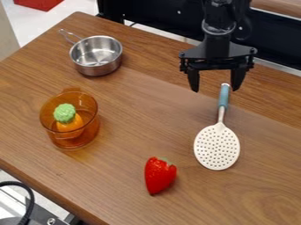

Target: Put the skimmer in the pot

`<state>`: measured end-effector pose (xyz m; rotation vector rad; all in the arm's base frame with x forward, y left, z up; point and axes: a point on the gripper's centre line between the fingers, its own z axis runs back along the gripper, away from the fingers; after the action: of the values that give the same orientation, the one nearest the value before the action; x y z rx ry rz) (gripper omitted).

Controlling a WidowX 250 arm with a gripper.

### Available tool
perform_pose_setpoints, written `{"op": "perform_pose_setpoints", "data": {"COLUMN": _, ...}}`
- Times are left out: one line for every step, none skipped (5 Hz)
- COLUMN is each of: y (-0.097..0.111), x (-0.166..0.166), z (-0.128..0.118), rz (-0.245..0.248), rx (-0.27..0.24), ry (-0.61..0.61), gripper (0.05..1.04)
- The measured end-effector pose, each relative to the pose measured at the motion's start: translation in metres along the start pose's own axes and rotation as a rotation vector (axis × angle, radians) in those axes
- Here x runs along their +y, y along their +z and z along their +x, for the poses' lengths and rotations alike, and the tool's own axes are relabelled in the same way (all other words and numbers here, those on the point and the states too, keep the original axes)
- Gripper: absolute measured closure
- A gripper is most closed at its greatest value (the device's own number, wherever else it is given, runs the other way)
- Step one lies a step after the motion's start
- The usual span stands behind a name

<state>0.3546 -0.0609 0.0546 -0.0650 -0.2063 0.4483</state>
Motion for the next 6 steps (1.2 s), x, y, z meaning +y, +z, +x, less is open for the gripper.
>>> {"op": "perform_pose_setpoints", "data": {"y": -0.011, "x": 0.004, "z": -0.007, "rz": 0.023, "rx": 0.039, "ry": 0.0, "gripper": 0.083}}
{"op": "perform_pose_setpoints", "data": {"y": -0.02, "x": 0.004, "z": -0.018, "rz": 0.027, "rx": 0.109, "ry": -0.023, "gripper": 0.083}}
{"op": "perform_pose_setpoints", "data": {"y": -0.023, "x": 0.0, "z": -0.021, "rz": 0.017, "rx": 0.109, "ry": -0.032, "gripper": 0.083}}
{"op": "perform_pose_setpoints", "data": {"y": -0.028, "x": -0.006, "z": -0.027, "rz": -0.001, "rx": 0.09, "ry": -0.03, "gripper": 0.083}}
{"op": "perform_pose_setpoints", "data": {"y": -0.039, "x": -0.013, "z": -0.036, "rz": 0.031, "rx": 0.097, "ry": -0.038, "gripper": 0.083}}
{"op": "perform_pose_setpoints", "data": {"y": -0.046, "x": -0.018, "z": -0.033, "rz": 0.053, "rx": 0.073, "ry": -0.032, "gripper": 0.083}}
